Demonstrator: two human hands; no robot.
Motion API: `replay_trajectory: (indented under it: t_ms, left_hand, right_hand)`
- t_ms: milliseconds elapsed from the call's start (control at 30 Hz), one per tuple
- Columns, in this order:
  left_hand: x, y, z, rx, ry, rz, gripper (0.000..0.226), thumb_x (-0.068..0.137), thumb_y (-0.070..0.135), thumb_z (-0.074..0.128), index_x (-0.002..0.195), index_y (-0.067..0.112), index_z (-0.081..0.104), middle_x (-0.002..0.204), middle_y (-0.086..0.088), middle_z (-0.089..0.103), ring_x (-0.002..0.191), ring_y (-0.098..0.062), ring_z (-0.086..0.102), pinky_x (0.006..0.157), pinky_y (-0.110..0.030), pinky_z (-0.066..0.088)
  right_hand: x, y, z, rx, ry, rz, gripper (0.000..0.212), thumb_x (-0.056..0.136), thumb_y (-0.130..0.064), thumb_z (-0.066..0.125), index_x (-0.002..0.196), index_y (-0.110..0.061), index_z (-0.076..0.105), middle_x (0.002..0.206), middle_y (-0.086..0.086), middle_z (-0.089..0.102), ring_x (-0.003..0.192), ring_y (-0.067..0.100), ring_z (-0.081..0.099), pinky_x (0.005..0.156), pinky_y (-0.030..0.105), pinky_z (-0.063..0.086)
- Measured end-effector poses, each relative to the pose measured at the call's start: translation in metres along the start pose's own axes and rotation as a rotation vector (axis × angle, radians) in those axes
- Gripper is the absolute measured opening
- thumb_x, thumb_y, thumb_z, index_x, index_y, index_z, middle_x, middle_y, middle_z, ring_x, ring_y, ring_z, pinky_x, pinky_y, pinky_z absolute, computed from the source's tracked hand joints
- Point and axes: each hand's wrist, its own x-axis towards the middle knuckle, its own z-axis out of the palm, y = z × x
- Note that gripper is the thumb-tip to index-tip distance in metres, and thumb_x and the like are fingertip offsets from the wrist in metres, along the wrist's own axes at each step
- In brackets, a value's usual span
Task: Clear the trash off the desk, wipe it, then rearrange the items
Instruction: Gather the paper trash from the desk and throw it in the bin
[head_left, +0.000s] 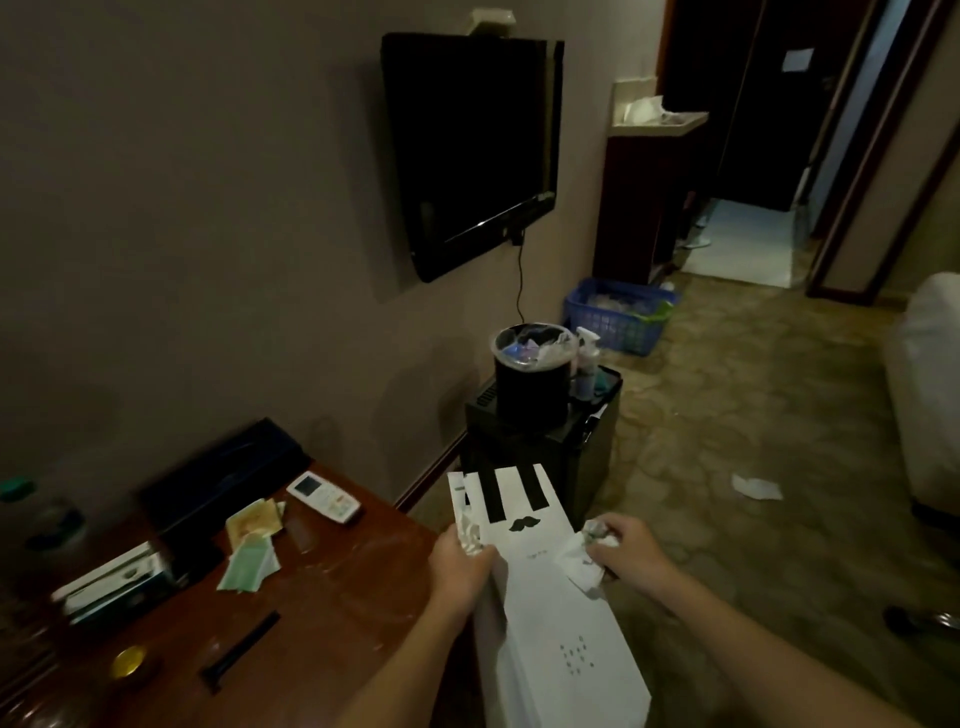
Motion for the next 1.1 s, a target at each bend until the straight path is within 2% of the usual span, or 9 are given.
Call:
replay_trajectory:
  t_ms: [133, 300, 433, 500, 567, 733, 833, 1000, 1100]
  left_hand:
    - [0.049, 0.02, 0.039, -0.016, -0.017, -0.017, 0.023, 0.086, -0.001, 0.062, 0.102, 0.016, 0.057, 0.092, 0.001, 0.063, 0.082, -0.008, 0.06, 0.06, -0.016, 0.046]
    - [0.139, 0.044, 0.08, -0.074, -0.001, -0.05, 0.023, 0.088, 0.005, 0.063, 0.102, 0.021, 0.055, 0.092, 0.005, 0.062, 0.082, -0.006, 0.059, 0.06, -0.017, 0.044]
    - [0.226, 0.06, 0.096, -0.067, 0.084, -0.071, 0.024, 0.083, 0.005, 0.066, 0.102, 0.017, 0.06, 0.099, -0.005, 0.068, 0.085, -0.015, 0.062, 0.067, -0.025, 0.049]
    - [0.25, 0.066, 0.098, -0.063, 0.111, -0.101, 0.024, 0.082, 0.003, 0.067, 0.103, 0.012, 0.06, 0.098, -0.007, 0.067, 0.082, -0.016, 0.061, 0.062, -0.023, 0.046]
    - [0.286, 0.075, 0.103, -0.077, 0.153, -0.105, 0.021, 0.082, 0.001, 0.067, 0.1, 0.008, 0.06, 0.094, -0.009, 0.065, 0.077, -0.015, 0.058, 0.058, -0.022, 0.042]
    - [0.355, 0.092, 0.106, -0.044, 0.195, -0.175, 0.016, 0.084, 0.002, 0.066, 0.099, 0.006, 0.061, 0.092, -0.011, 0.065, 0.075, -0.014, 0.058, 0.059, -0.023, 0.044]
    - [0.392, 0.105, 0.105, -0.057, 0.278, -0.17, 0.019, 0.083, -0.001, 0.065, 0.099, 0.006, 0.06, 0.093, -0.012, 0.064, 0.077, -0.017, 0.058, 0.061, -0.025, 0.044]
    - [0.455, 0.113, 0.105, -0.044, 0.464, -0.191, 0.024, 0.082, 0.002, 0.068, 0.102, 0.011, 0.059, 0.102, -0.012, 0.062, 0.085, -0.022, 0.06, 0.065, -0.027, 0.046]
    - [0.477, 0.116, 0.12, -0.033, 0.572, -0.255, 0.022, 0.08, 0.002, 0.069, 0.085, 0.019, 0.057, 0.098, -0.015, 0.063, 0.085, -0.028, 0.061, 0.071, -0.034, 0.05]
  right_hand:
    - [0.059, 0.002, -0.022, -0.011, -0.014, 0.015, 0.014, 0.088, -0.001, 0.061, 0.099, -0.01, 0.059, 0.094, 0.006, 0.058, 0.076, 0.01, 0.053, 0.054, 0.011, 0.044]
    - [0.157, -0.006, -0.043, -0.023, -0.001, 0.022, 0.014, 0.088, -0.001, 0.061, 0.1, -0.006, 0.061, 0.1, 0.013, 0.061, 0.084, 0.022, 0.059, 0.066, 0.031, 0.055]
    - [0.244, -0.019, -0.06, 0.021, 0.065, 0.056, 0.016, 0.086, 0.002, 0.062, 0.102, 0.004, 0.061, 0.105, 0.017, 0.057, 0.091, 0.028, 0.059, 0.06, 0.032, 0.056]
    - [0.268, -0.026, -0.066, 0.034, 0.072, 0.071, 0.009, 0.085, 0.003, 0.062, 0.092, -0.003, 0.062, 0.1, 0.019, 0.058, 0.087, 0.028, 0.058, 0.062, 0.036, 0.054]
    - [0.312, -0.036, -0.074, 0.044, 0.082, 0.086, 0.019, 0.085, 0.003, 0.061, 0.08, -0.015, 0.058, 0.091, 0.017, 0.059, 0.081, 0.028, 0.059, 0.065, 0.041, 0.055]
    - [0.408, -0.054, -0.077, 0.01, 0.035, 0.108, 0.011, 0.088, -0.001, 0.059, 0.089, -0.012, 0.06, 0.088, 0.014, 0.06, 0.069, 0.021, 0.059, 0.054, 0.028, 0.052]
    - [0.466, -0.066, -0.073, -0.026, -0.022, 0.086, 0.009, 0.088, -0.002, 0.058, 0.09, -0.01, 0.06, 0.085, 0.01, 0.059, 0.074, 0.021, 0.059, 0.059, 0.029, 0.055]
    - [0.579, -0.089, -0.074, -0.153, -0.115, -0.033, 0.01, 0.089, -0.002, 0.054, 0.082, -0.009, 0.057, 0.081, 0.007, 0.056, 0.083, 0.026, 0.056, 0.068, 0.031, 0.047]
    - [0.652, -0.097, -0.077, -0.25, -0.189, -0.098, 0.025, 0.09, -0.006, 0.054, 0.071, -0.02, 0.047, 0.081, 0.006, 0.054, 0.083, 0.023, 0.052, 0.069, 0.026, 0.037]
